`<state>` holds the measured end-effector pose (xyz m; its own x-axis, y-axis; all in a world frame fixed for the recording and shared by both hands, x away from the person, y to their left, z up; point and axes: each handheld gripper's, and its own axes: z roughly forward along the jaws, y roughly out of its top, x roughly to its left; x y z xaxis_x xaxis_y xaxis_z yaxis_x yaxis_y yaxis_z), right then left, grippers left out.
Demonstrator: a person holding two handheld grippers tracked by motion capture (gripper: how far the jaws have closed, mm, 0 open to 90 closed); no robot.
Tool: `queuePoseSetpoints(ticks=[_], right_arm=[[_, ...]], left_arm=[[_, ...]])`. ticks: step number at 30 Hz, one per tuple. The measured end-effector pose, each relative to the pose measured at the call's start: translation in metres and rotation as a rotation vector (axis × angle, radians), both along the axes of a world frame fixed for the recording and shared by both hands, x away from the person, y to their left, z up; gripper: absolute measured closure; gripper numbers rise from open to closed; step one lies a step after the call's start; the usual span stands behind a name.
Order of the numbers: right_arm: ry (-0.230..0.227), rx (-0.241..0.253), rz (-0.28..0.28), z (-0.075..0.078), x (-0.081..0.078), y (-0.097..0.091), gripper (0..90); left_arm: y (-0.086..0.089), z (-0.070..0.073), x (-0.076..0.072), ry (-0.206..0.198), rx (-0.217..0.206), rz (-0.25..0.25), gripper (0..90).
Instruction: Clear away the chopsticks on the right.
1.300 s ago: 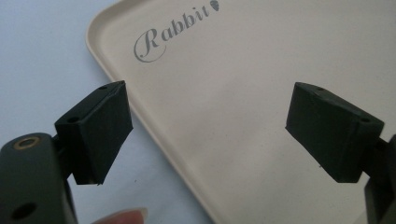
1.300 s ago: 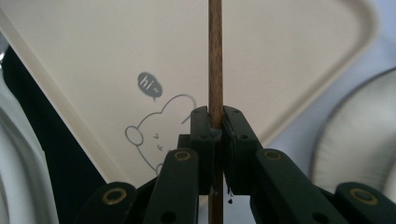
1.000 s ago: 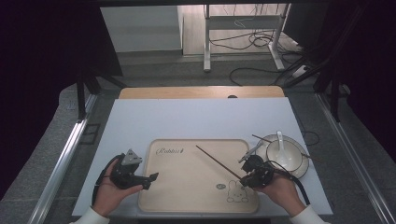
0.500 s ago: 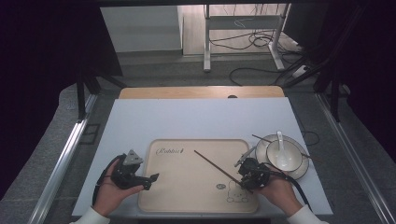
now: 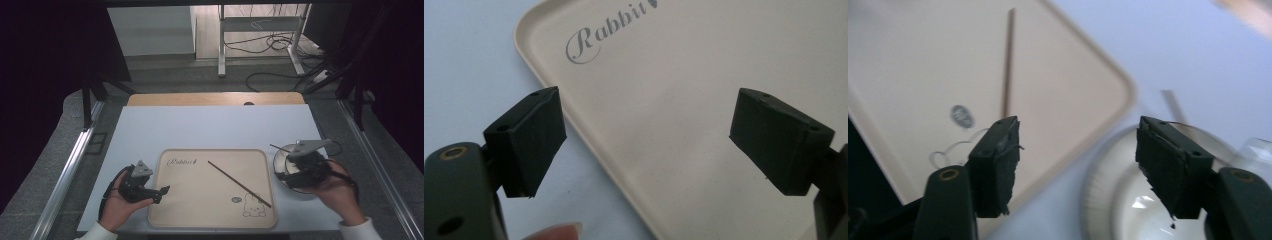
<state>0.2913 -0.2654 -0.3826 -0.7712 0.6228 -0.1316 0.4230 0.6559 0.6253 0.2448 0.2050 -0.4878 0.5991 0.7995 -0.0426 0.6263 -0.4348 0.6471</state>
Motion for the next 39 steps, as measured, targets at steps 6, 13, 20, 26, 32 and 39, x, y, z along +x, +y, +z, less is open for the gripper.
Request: queuePoseSetpoints(ticks=[6, 13, 20, 26, 32, 39], right_arm=[[-0.011, 0.036, -0.144, 0.016, 0.013, -0.065, 34.3], [0.075, -0.059, -0.251, -0.005, 0.041, -0.129, 43.3], [0.14, -0.128, -0.289, -0.031, 0.058, -0.151, 50.0], [0.211, -0.187, -0.278, -0.05, 0.067, -0.159, 53.8], [0.251, -0.282, -0.225, -0.063, 0.071, -0.155, 61.4], [0.287, -0.33, -0.184, -0.074, 0.08, -0.154, 74.0]], left_arm=[[0.0, 0.001, 0.0, -0.002, -0.005, -0.001, 15.4], [0.001, 0.001, 0.001, 0.004, -0.009, -0.003, 15.3], [0.001, 0.0, 0.002, 0.009, -0.003, -0.003, 15.3], [0.001, 0.0, 0.002, 0.01, -0.003, -0.005, 15.3], [0.001, -0.001, 0.003, 0.017, 0.0, -0.006, 15.2], [0.002, -0.001, 0.003, 0.019, -0.001, -0.003, 15.1]])
